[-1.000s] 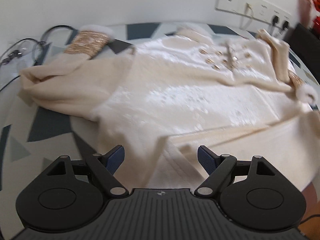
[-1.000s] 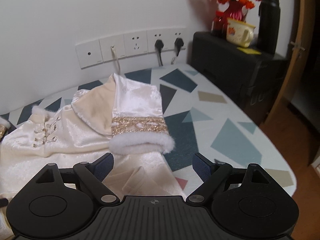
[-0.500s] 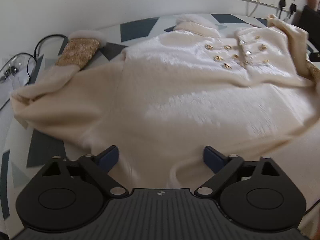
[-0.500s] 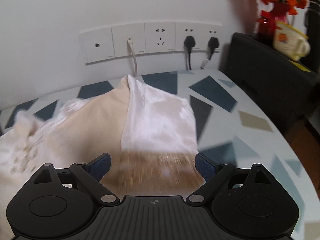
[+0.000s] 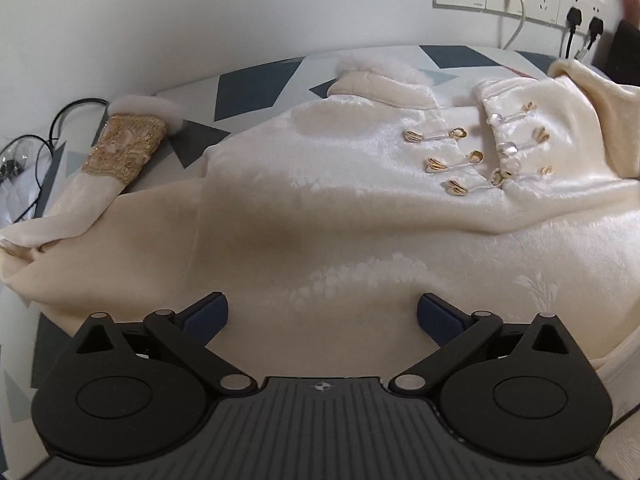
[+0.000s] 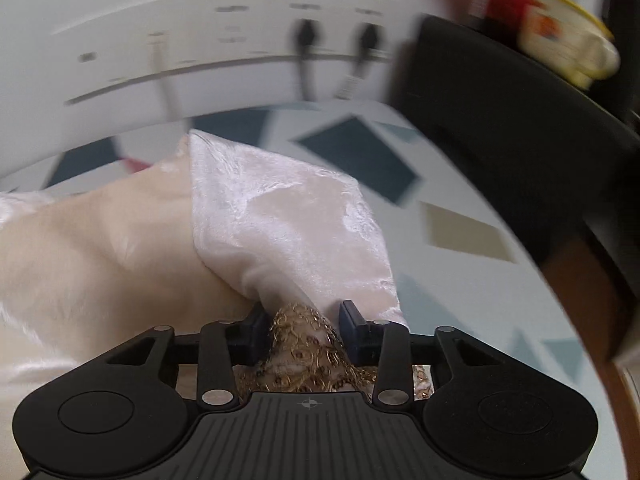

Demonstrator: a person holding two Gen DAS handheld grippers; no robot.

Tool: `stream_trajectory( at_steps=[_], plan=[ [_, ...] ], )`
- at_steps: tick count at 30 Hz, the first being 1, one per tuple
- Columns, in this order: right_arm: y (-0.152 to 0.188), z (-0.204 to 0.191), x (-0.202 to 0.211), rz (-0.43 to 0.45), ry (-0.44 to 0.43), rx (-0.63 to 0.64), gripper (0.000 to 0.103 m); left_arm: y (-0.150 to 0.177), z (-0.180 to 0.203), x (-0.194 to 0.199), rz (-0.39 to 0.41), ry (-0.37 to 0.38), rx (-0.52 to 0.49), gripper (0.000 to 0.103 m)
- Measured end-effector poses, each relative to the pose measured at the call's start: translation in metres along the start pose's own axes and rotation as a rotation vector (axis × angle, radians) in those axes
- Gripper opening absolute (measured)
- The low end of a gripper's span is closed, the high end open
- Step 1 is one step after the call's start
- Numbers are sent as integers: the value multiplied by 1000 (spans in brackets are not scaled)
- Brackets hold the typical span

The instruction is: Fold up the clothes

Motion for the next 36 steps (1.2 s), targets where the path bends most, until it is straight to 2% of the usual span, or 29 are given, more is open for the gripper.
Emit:
stream_trajectory(
  at_steps=[3,6,8,12,15,17,20,22,24,27,30,32,33,34,35,36],
  plan=[
    [11,18,8,-40,38,-76,42,-1,-2,-3,-20,22,32,103],
    [11,20,25,-47,41,-112,45,-2,-4,-1,-26,17,15,103],
    [-5,9,50,30,3,-95,47,-7,-4,5,-13,9,-22,102],
    [-59,-32,93,225,-121,34,66,-48,0,29,110,94,-64,101],
    [-94,-88,91,258,-273,201,68,-94,0,22,133,102,-88,101],
    [-106,-131,73,229,-345,315,69,-116,1,3,116,101,-128,101],
    [-102,-162,33,90,-386,402,69,-138,-2,-28,86,84,-221,101],
    [-97,-175,7,-12,-402,440,59,-141,-7,-46,47,76,-285,101],
    [-86,-176,-1,-67,-424,460,49,-138,-11,-58,5,87,-329,101],
    [-66,-167,8,-96,-459,479,46,-125,-9,-64,-43,147,-379,101],
    [-54,-158,5,-117,-480,468,39,-116,-5,-67,-37,163,-409,102],
    [-54,-156,-2,-129,-485,436,31,-115,-2,-66,-42,201,-383,92],
    [-56,-155,-6,-133,-487,419,21,-116,-1,-65,-59,238,-358,70],
    [-58,-156,-7,-131,-492,409,17,-116,1,-64,-77,275,-333,40],
    [-62,-158,-5,-116,-498,403,16,-117,2,-63,-92,277,-320,29],
    [-67,-159,-2,-95,-504,397,14,-119,3,-60,-94,249,-329,10]
  ],
)
Point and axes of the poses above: each gripper's, at about its wrist camera, not at the fingertips, and x roughly against the way its jaws point, z to its right, y to its underside, the point moved 9 cm from there along -x, roughly the way its jaws point, and after that the axes turned 12 degrees about x, right-handed, at the moved point
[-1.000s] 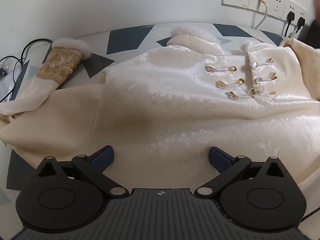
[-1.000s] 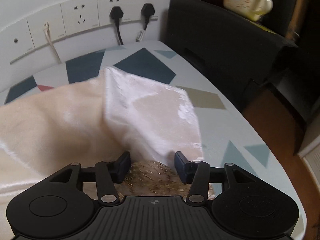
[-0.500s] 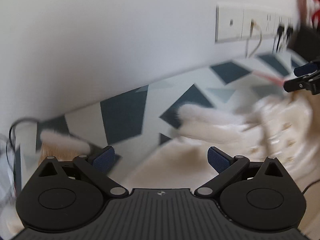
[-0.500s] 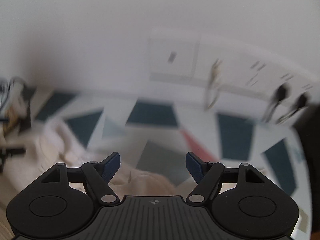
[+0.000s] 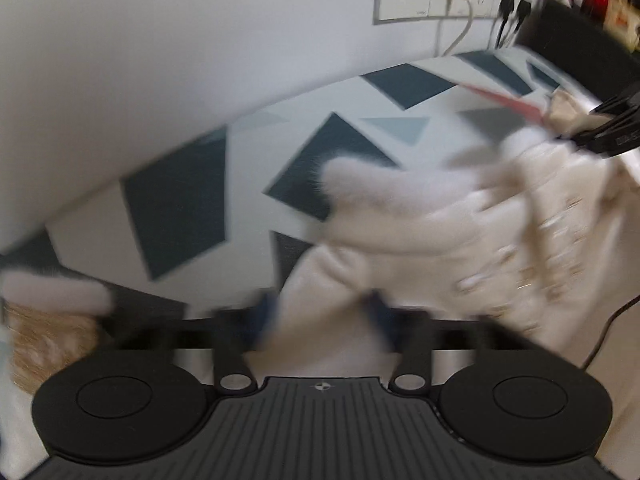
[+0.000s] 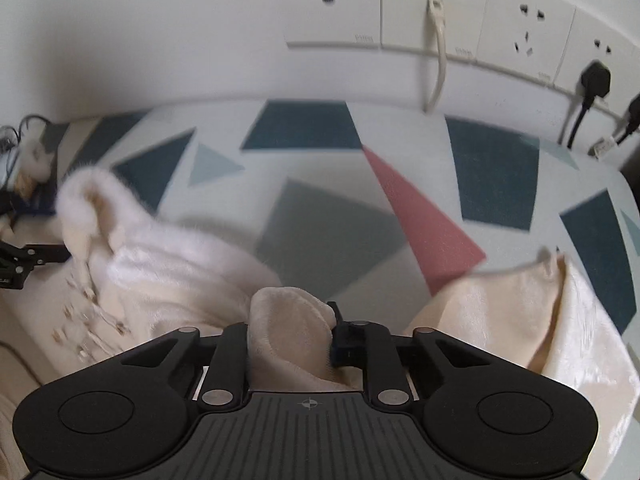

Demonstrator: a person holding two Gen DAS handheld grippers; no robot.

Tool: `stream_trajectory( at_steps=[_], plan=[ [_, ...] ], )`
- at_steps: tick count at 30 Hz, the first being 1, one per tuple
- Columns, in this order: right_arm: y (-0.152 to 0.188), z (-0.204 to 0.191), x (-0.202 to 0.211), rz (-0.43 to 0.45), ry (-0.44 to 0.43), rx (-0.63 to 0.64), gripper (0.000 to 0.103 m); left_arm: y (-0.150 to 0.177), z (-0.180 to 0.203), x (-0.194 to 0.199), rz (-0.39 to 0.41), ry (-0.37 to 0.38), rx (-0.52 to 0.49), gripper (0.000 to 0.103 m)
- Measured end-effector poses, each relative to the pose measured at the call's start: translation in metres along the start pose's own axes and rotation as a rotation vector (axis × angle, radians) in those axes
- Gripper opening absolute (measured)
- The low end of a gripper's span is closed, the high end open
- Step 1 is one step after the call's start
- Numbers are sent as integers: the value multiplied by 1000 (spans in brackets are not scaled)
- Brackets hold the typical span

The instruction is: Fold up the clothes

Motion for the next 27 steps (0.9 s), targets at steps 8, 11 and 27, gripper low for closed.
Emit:
stream_trajectory(
  at_steps=[8,11,27],
  plan=[
    [-62,9,60,417,87,-25,15,-29,-32,29,188,-159,129,6],
    [-51,28,29,254,156,-69,42,-28,-44,21,176,-245,142,28],
    [-81,-15,-38,123,62,128,57,15,-63,25,106,-341,106,79]
  ],
)
Point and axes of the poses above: each gripper's, at about its wrist camera, not at the fingertips, and x roughly against the way its jaws point, z to its right, y to its underside, the point moved 9 cm from there along -x, roughly the way its jaws point, and after that the axes turned 12 degrees about x, right-handed, at the moved point
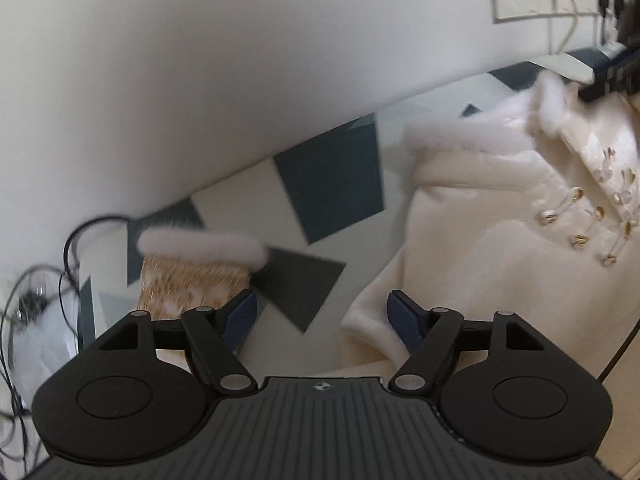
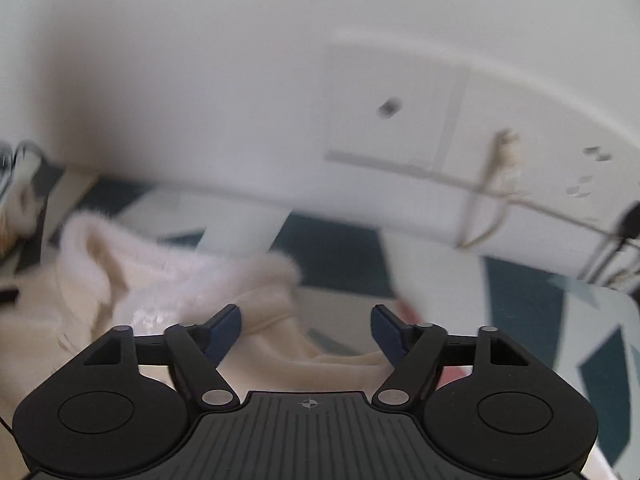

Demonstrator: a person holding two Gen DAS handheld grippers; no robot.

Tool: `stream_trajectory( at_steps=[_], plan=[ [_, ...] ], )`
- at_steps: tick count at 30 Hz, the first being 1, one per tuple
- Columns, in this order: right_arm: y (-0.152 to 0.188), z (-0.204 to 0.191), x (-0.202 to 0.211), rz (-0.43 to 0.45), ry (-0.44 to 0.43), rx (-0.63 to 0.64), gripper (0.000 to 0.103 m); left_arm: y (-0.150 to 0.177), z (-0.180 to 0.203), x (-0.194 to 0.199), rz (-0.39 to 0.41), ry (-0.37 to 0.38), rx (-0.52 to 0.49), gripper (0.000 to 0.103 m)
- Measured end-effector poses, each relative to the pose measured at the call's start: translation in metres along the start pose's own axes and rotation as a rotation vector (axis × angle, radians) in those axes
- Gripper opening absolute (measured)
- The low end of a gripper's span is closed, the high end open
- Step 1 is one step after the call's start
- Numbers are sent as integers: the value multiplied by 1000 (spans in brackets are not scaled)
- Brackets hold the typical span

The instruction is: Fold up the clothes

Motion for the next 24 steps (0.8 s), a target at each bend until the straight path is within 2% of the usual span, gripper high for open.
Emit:
stream_trajectory(
  at_steps=[1,2,4,7,9,11,12,15,18,21,24],
  plan=[
    [2,-3,-9,-25,-30,-3,43,0,-5,0,0,-3,18,81],
    [3,-6,-16,-42,-58,-8,37,0,-9,1,6,-9,33,82],
    [-3,-7,-18,-13,-95,-36,20,-3,-17,1,18,-20,62,83],
    [-19,-5,-16,44,-44,-40,14,-7,-26,2,24,-32,100,83],
    [-26,6,-3,136,51,-80,14,-10,-32,3,16,-34,127,83],
    [-34,17,12,227,146,-120,39,-9,-36,7,16,-29,142,83],
    [-36,22,20,267,182,-139,56,-8,-37,10,17,-26,147,83],
    [-25,35,51,298,139,-178,54,-1,-37,26,29,-7,167,83],
    [8,41,74,226,124,-197,55,10,-32,46,44,27,211,86],
    [44,27,85,155,95,-181,58,26,-14,64,50,67,215,88],
    [71,16,84,106,172,-100,60,43,9,68,39,37,183,91]
  ],
)
Point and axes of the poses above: each gripper's, at about its wrist camera, not at the fingertips, and x roughly against the way its jaws point, z to its right, y to its underside, the point moved 9 cm from there along -x, roughly the way its jaws point, and after that the axes turned 12 degrees about x, right-handed, at the moved point
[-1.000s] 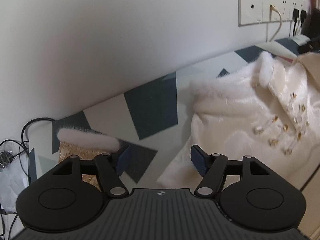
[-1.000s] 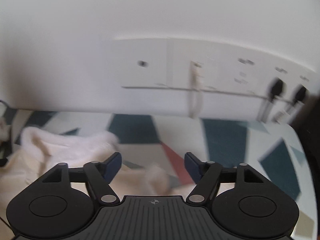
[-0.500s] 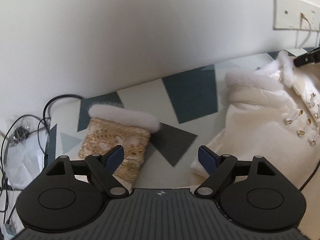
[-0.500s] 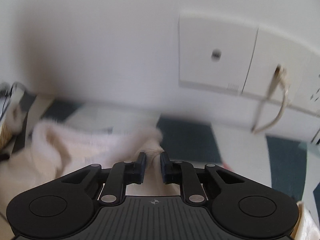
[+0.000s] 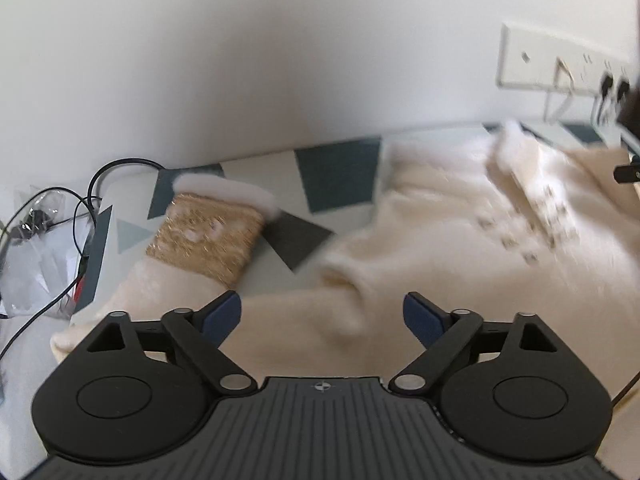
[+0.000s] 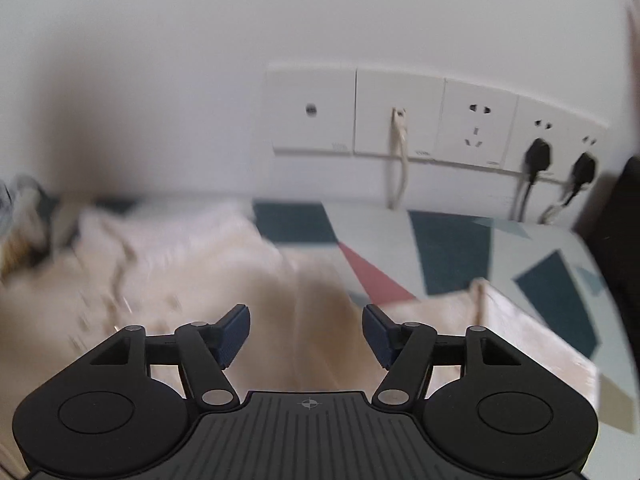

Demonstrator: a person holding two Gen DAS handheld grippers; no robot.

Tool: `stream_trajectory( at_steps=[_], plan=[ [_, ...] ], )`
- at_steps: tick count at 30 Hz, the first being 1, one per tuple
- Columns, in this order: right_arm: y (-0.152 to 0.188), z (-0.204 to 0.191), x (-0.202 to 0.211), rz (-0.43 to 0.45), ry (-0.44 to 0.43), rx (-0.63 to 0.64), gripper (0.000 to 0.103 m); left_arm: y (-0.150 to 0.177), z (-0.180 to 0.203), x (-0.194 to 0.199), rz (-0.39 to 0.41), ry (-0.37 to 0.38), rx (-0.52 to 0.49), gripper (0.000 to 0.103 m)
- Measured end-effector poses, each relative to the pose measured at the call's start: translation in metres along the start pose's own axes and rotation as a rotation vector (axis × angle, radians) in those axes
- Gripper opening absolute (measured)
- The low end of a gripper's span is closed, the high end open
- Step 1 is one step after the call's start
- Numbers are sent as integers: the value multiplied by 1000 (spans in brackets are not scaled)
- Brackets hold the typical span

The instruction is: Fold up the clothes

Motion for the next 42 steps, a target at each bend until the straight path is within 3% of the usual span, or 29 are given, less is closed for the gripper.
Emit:
stream_trajectory(
  at_steps=[2,3,4,8,10,12,13,15,18,21,24,28,31,33,37,42],
  plan=[
    [13,3,-9,-38,46,-10,56,14,11,-3,-28,-6,17,91],
    [18,10,-15,-52,44,-44,40,20,15,-5,-48,3,41,91],
    [22,18,-21,-63,42,-80,9,24,18,-8,-63,3,60,91],
    [14,65,-26,-11,102,-261,8,33,20,-19,-89,-39,92,91],
    [8,85,-29,1,177,-312,15,36,16,-25,-104,-71,100,91],
    [4,97,-29,3,252,-338,33,37,12,-27,-106,-74,127,91],
    [1,101,-28,9,277,-345,37,37,9,-27,-109,-78,142,91],
    [-8,90,-23,39,239,-294,40,37,5,-26,-107,-94,163,91],
    [-20,62,-22,58,154,-171,62,38,-1,-25,-103,-120,193,93],
    [-16,24,-37,-7,78,-13,72,36,-5,-27,-78,-151,201,95],
    [-1,19,-53,-74,149,30,85,31,-16,-31,-47,-206,232,98],
    [17,36,-60,-81,173,-82,91,30,-34,-36,-22,-233,288,103],
    [27,40,-55,-76,200,-113,91,35,-36,-31,4,-245,271,103],
    [35,47,-49,-92,206,-200,92,38,-36,-28,9,-252,259,103],
    [55,49,-30,-100,240,-257,91,40,-44,-26,-4,-225,273,103],
    [77,42,-3,-130,266,-292,91,42,-43,-25,13,-195,209,103]
  ],
)
Point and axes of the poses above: each gripper's, at about its wrist camera, not at the fingertips, and x roughly against the way its jaws point, z to its right, y to its underside, the point moved 9 cm from there along -x, roughly the way its jaws point, and after that the axes turned 12 degrees about x, right-handed, at the moved point
